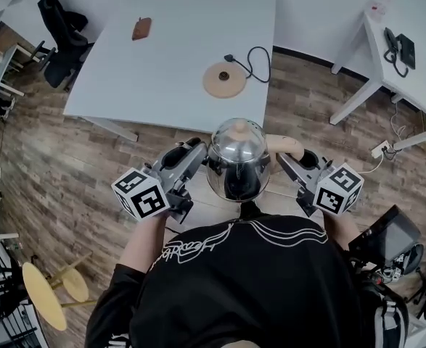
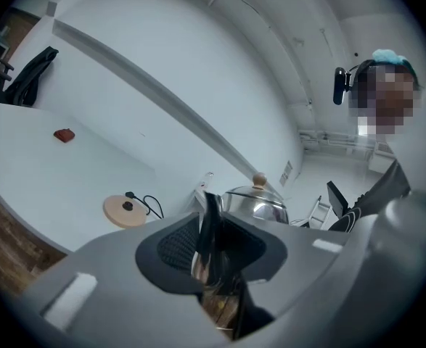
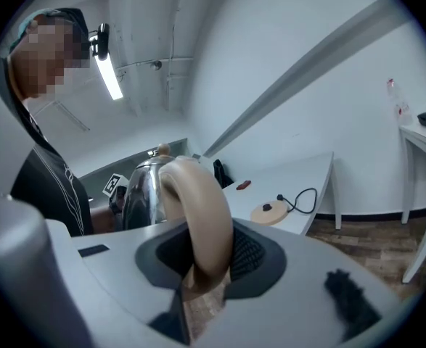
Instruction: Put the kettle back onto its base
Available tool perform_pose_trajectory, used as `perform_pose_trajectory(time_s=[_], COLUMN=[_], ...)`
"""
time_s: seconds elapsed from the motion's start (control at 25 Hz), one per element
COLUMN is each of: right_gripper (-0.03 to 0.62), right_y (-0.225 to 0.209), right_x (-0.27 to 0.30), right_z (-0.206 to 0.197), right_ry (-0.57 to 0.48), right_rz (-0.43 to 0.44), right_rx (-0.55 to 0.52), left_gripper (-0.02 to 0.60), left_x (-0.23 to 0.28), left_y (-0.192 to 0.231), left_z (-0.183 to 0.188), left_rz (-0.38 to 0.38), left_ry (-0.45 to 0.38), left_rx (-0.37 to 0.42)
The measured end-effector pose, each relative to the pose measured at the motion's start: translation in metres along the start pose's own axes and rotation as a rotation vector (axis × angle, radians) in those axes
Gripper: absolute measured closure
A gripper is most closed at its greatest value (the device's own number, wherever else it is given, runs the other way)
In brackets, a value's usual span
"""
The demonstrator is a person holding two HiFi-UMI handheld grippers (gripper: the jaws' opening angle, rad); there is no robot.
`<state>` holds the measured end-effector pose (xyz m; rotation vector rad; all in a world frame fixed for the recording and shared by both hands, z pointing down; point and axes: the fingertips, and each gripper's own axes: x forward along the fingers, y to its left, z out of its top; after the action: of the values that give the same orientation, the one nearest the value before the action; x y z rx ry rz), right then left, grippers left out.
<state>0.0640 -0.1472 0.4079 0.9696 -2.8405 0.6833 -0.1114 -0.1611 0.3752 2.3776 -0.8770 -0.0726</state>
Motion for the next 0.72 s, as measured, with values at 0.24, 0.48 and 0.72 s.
perform_pose_trajectory(time_s=[0.24,0.48,0.72], right_gripper=[0.5,0.5,0.5], right_y=[-0.06,-0.09,-0.113], right_x=[0.042,0.076,0.112], right_z=[0.039,0.067,0.076], right_ry=[0.002,-0.063,-0.059], right_rz=[0.039,0.062,0.053], right_rx=[-0.095,-0.213,-0.267], left_gripper=[0.491,0.491,0.491], left_x=[0.047,0.068,0.083], left_y=[0.043,0.073,0.112], left_z=[0.034,0.063,0.075], left_rz=[0.024,0.061,0.038], left_ry=[-0.049,-0.094,-0.1], left_rx=[0.01,0.068,0.06])
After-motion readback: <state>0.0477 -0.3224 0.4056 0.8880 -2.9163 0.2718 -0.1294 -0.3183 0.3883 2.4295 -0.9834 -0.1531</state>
